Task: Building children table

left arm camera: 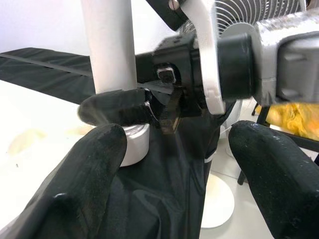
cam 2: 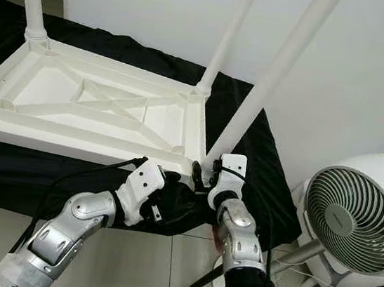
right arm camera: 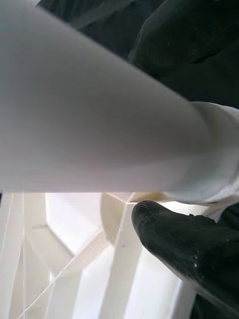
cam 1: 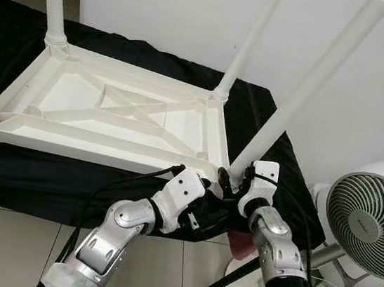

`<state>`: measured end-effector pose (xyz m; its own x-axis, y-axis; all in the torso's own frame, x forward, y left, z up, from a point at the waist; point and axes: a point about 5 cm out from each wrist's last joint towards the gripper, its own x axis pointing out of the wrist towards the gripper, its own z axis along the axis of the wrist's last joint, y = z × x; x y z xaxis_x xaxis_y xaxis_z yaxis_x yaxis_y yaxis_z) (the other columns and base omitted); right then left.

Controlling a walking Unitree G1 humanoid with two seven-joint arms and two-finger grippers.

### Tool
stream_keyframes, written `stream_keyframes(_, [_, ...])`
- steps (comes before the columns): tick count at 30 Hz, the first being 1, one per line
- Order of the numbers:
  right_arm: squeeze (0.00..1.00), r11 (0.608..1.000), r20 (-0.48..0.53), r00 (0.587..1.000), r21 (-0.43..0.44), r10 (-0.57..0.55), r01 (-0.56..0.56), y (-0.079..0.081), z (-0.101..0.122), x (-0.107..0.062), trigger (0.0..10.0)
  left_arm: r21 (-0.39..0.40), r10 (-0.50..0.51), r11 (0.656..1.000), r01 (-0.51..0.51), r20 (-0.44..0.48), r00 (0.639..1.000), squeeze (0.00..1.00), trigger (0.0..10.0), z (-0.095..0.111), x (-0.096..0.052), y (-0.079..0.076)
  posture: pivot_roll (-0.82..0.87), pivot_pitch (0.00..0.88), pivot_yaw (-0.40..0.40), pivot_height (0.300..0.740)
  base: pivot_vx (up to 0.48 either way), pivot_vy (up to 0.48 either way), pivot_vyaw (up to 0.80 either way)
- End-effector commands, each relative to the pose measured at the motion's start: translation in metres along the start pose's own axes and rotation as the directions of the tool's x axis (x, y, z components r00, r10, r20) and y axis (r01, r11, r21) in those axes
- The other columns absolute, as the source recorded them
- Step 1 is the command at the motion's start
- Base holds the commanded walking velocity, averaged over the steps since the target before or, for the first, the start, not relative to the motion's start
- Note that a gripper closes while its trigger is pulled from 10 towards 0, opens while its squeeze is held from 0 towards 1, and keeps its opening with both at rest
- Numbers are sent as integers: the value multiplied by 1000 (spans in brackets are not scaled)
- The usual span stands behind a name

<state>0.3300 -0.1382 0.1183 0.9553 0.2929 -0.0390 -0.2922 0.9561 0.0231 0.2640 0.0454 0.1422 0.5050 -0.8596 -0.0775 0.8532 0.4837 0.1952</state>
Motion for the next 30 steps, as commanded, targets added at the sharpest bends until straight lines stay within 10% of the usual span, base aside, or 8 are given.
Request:
stream_keyframes(1, [0,999,0,999,-5,41,-41,-8,-1,0,10000,10,-13,1000,13,12,1000,0,10000,3,3,-1,126,0,-210,740,0,0,0])
stream_keyframes(9, [0,965,-37,969,-83,245,-247,-7,2,10,10000,16,-13,1000,13,16,1000,0,10000,5,3,0,127,0,-206,740,0,0,0])
stream_keyframes(10, [0,951,-49,958,-110,284,-287,-6,0,12,0,18,-14,1000,13,17,1000,0,10000,6,4,0,126,0,-202,740,0,0,0])
stream_keyframes(25, [0,925,-116,927,-90,357,-368,-12,-16,11,0,11,11,1000,-11,27,1000,0,10000,9,4,2,133,0,-213,740,0,0,0])
stream_keyframes(26, [0,926,-107,927,-77,360,-369,-13,-16,11,1804,10,10,1000,-11,27,1000,0,10000,9,4,2,130,0,-213,740,0,0,0])
stream_keyframes(27, [0,933,-106,933,-80,343,-352,-13,-16,11,10000,10,9,1000,-10,28,1000,0,10000,9,4,2,126,0,-213,740,0,0,0])
stream_keyframes(30, [0,954,-83,954,-63,287,-292,-15,-13,13,10000,7,5,1000,-5,28,1000,0,10000,9,5,1,123,0,-212,740,0,0,0])
